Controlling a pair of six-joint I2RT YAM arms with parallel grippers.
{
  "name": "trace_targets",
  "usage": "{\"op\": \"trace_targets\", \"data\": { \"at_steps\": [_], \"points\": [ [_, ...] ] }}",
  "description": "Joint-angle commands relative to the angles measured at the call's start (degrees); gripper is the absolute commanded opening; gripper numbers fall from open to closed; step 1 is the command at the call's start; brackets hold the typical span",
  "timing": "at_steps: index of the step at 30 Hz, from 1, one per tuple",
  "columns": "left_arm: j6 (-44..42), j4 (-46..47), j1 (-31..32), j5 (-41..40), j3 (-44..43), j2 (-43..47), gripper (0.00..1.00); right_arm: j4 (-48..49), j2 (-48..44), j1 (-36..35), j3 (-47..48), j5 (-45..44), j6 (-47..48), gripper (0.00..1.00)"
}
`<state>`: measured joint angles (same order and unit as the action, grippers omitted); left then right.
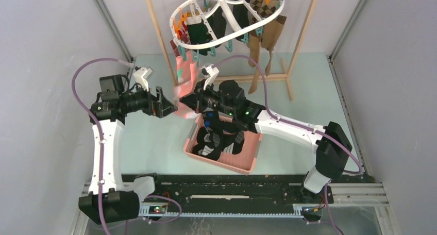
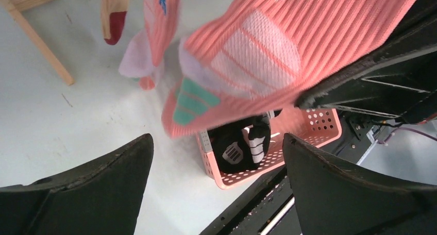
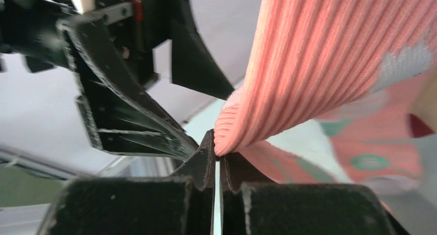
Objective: Remove the socks clipped to the hanger
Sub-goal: Remove the sock from the hanger.
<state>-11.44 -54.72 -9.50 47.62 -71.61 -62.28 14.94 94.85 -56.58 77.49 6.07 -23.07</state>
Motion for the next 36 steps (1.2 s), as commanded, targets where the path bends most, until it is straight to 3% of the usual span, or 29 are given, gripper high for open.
{"op": "trace_targets", "data": {
  "at_steps": [1,8,11,13,15,17,20,22,26,36],
  "points": [
    [-1.46,1.66,0.45,5.91,1.83,3.41,1.00,6.49,-2.22,-0.73,0.03,9.00,-6.55,0.00],
    [-4.34,1.17,0.92,7.51,3.06,3.42,1.00,11.70,-1.07,-0.81,0.03,15.57,-13.64,0.00],
    [-4.70,1.19,0.93,8.60,3.06,2.78,0.91,11.08,-1.30,-0.71,0.03,15.47,-14.70,0.00],
    [-4.73,1.12,0.97,9.42,3.04,2.53,0.76,10.18,-1.69,-0.58,0.03,15.27,-15.20,0.00],
    [-4.12,1.66,0.95,9.58,2.93,2.53,0.49,8.35,-2.44,-0.48,0.05,13.86,-15.71,0.03],
    [-2.21,3.83,0.95,8.06,3.37,3.15,0.23,5.66,-3.80,-0.46,-0.41,9.79,-15.70,0.20],
    [0.54,7.83,0.97,5.75,5.18,5.19,0.07,-0.84,-7.35,-0.74,-1.02,-0.71,-15.02,0.42],
    [1.36,9.38,1.56,4.88,6.19,6.26,0.06,-3.93,-9.18,-1.24,-1.30,-8.93,-14.15,0.56],
    [1.50,9.93,4.39,1.81,7.19,6.98,0.04,-3.76,-11.68,-3.07,-0.77,-19.49,-9.26,0.70],
    [2.83,11.48,8.86,-1.53,7.95,7.94,0.05,-10.97,-2.71,-0.49,15.82,-26.39,-5.88,0.76]
  ]
}}
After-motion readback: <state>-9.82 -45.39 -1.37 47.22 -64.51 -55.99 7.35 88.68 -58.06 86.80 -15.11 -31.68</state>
